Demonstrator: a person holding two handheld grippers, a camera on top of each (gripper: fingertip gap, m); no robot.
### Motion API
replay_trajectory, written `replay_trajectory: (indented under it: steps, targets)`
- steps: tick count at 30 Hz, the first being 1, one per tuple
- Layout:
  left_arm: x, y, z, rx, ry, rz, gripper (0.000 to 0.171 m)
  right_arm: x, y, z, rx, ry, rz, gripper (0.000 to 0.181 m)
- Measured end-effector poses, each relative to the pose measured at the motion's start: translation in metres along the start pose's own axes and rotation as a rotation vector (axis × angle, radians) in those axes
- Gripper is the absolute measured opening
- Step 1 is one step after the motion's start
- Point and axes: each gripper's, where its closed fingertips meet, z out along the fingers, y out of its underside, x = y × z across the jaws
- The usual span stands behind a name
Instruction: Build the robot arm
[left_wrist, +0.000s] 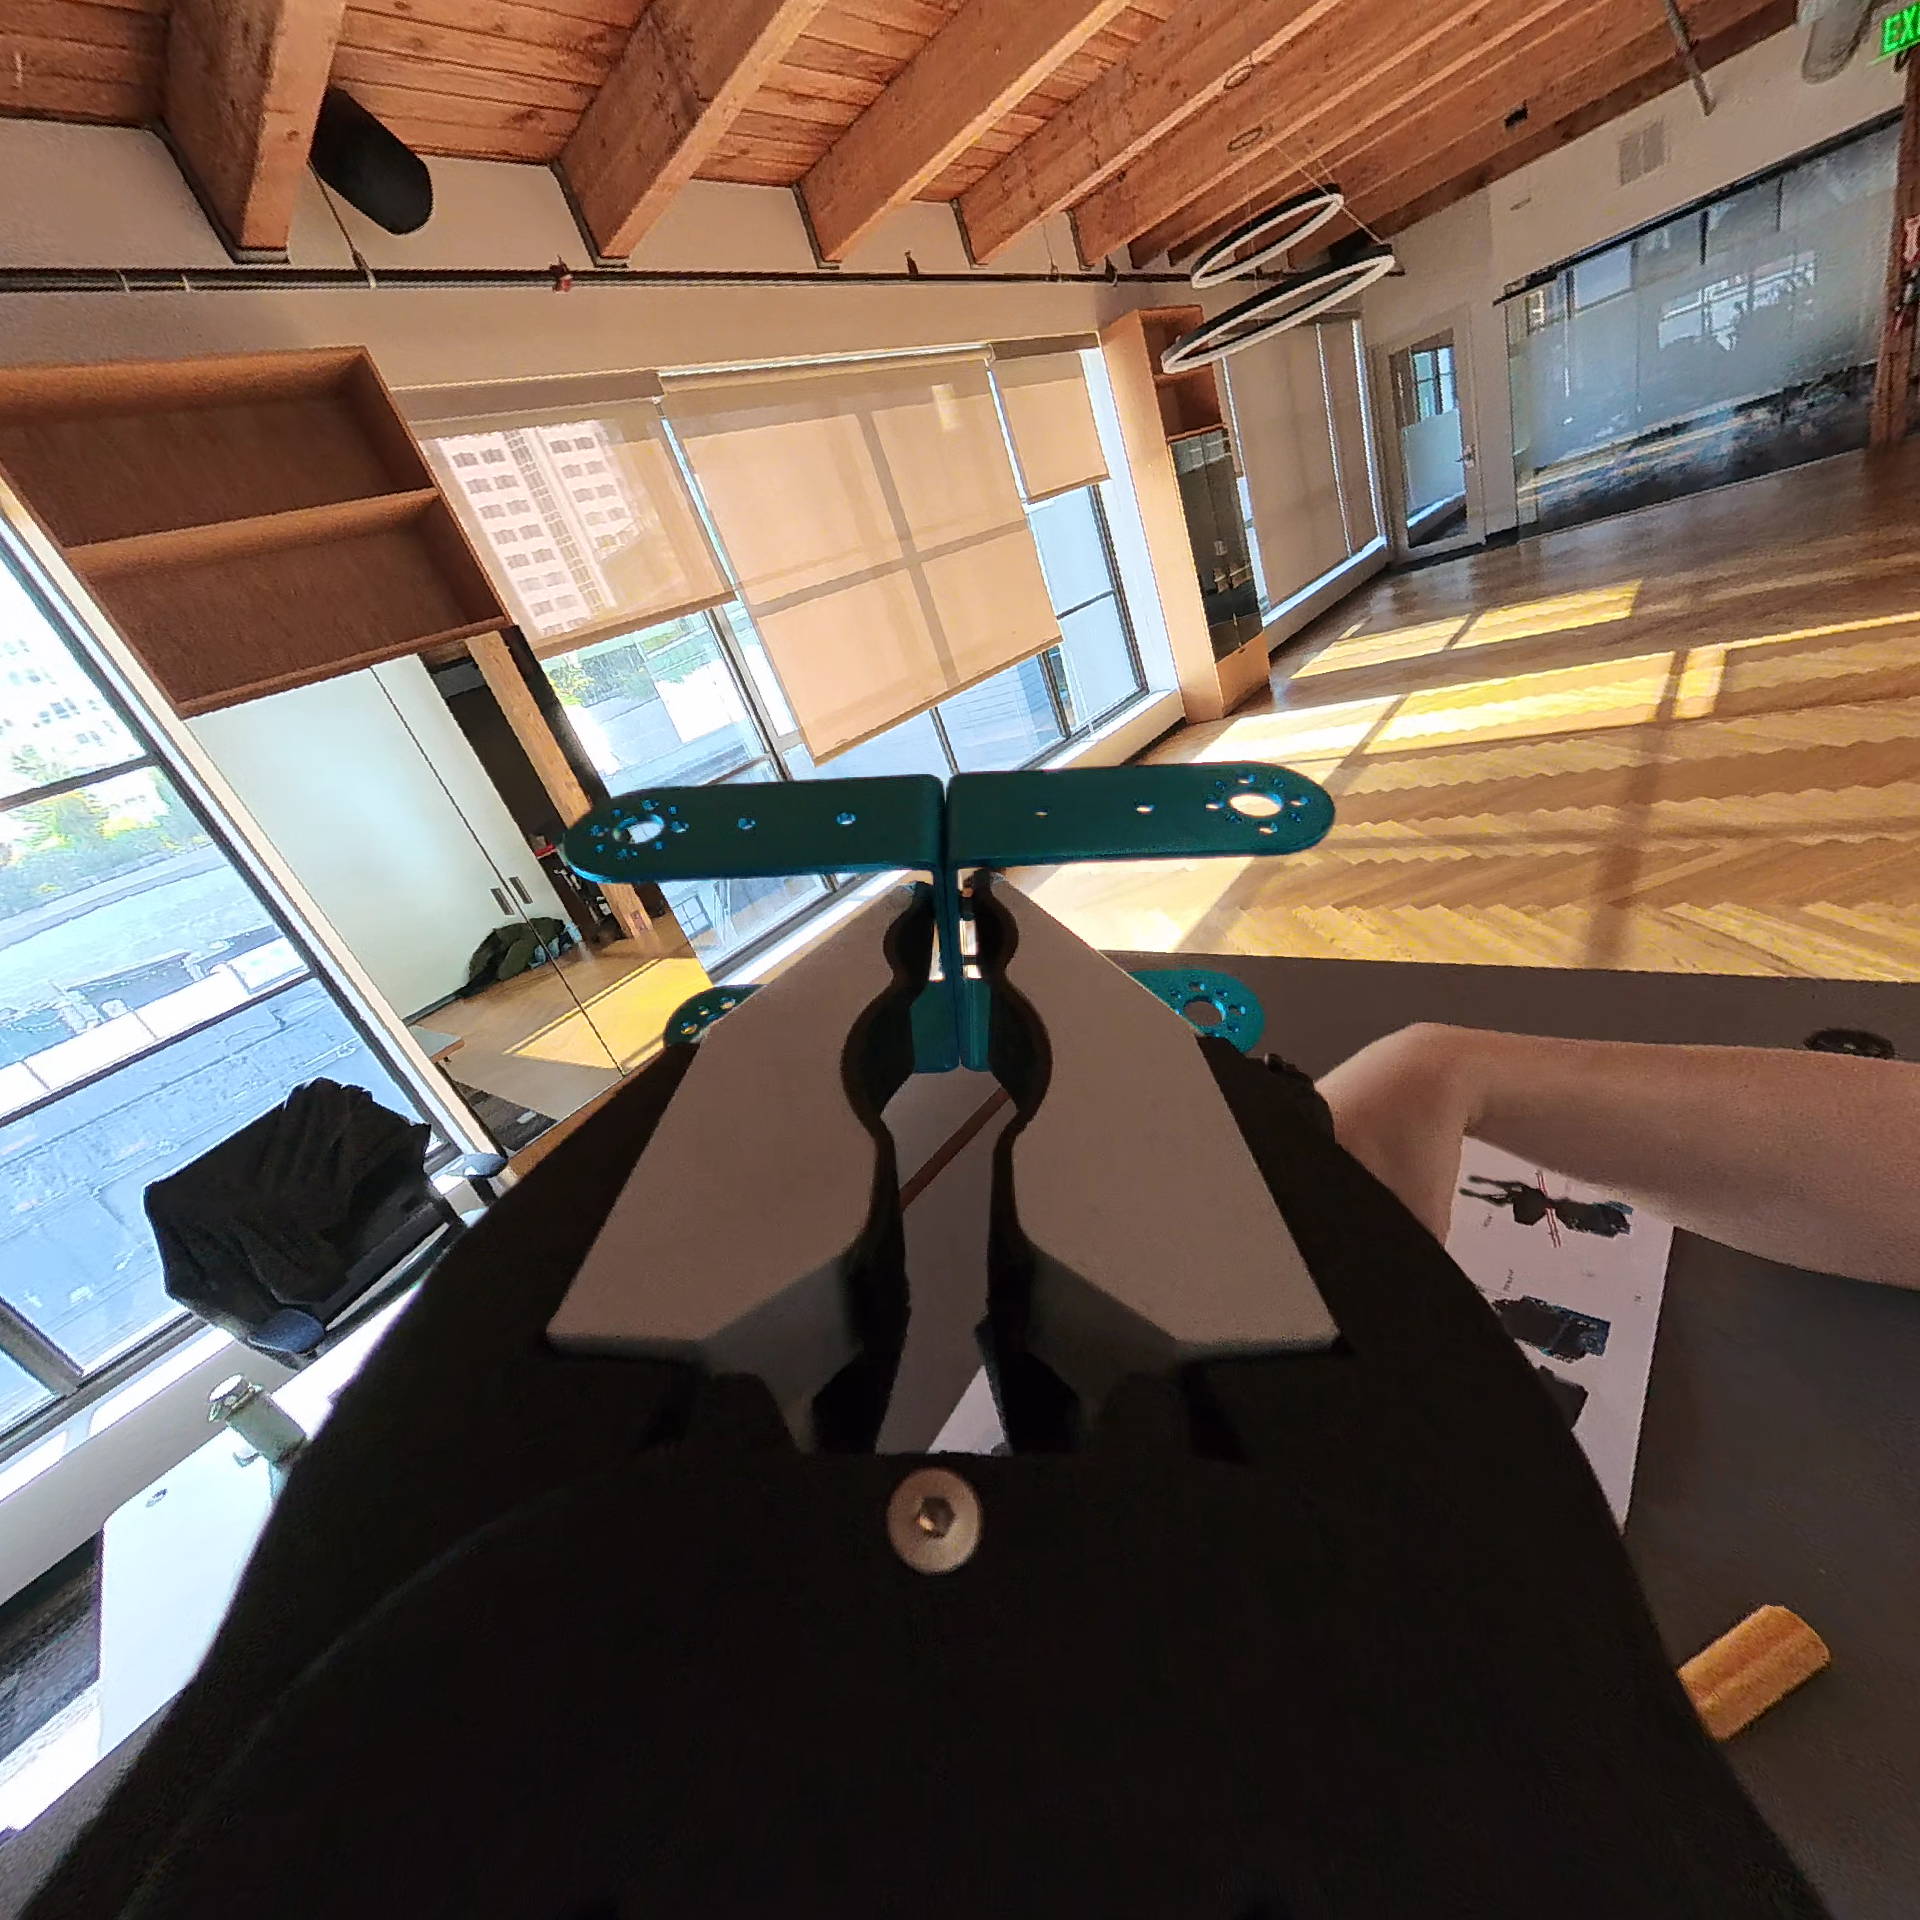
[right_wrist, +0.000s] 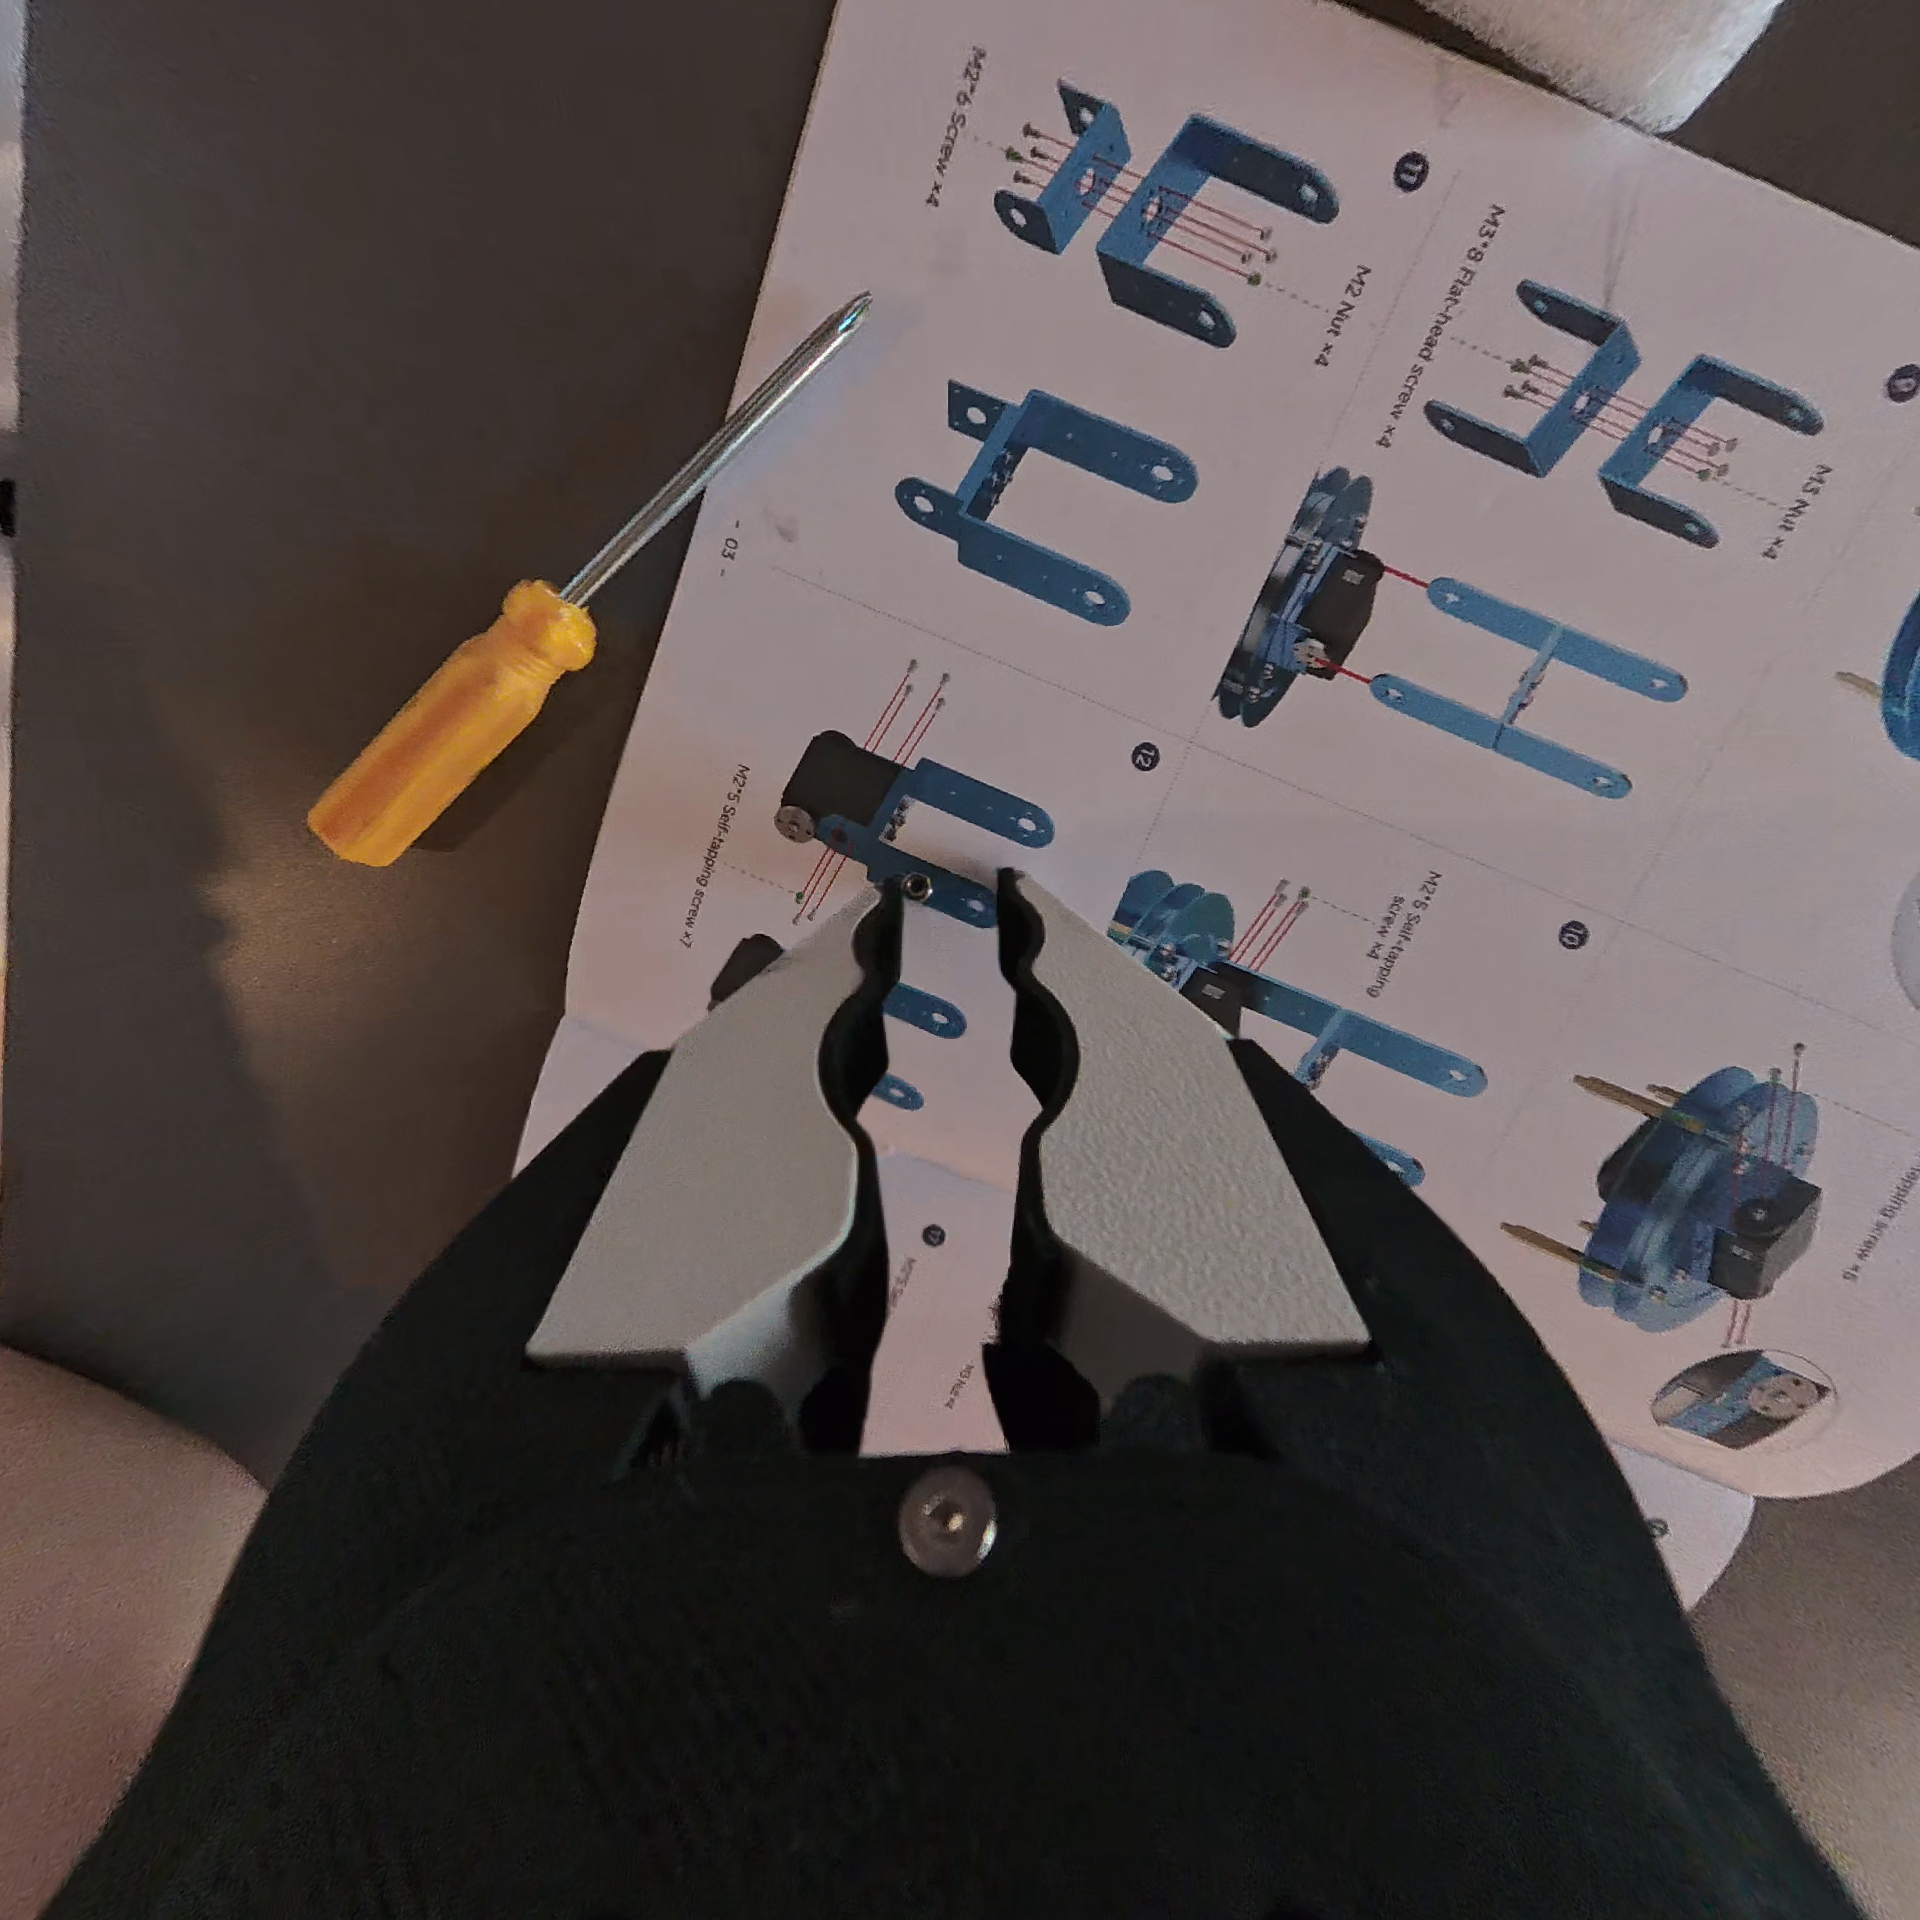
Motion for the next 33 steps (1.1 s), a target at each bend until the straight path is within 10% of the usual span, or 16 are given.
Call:
replay_trajectory:
  steps: [17, 21, 33]
  targets:
    - [0.054, 0.019, 0.036, -0.06, 0.259, -0.09, 0.006, -0.039, -0.087, -0.275, 1.24, 0.418, -0.204, 0.056]
    - [0.061, 0.019, 0.036, -0.048, 0.296, -0.036, 0.005, -0.049, -0.104, -0.276, 1.206, 0.561, -0.284, 0.064]
    - [0.096, 0.014, 0.023, 0.062, 0.554, 0.004, 0.005, -0.044, -0.121, -0.266, 1.131, 0.588, -0.22, 0.005]
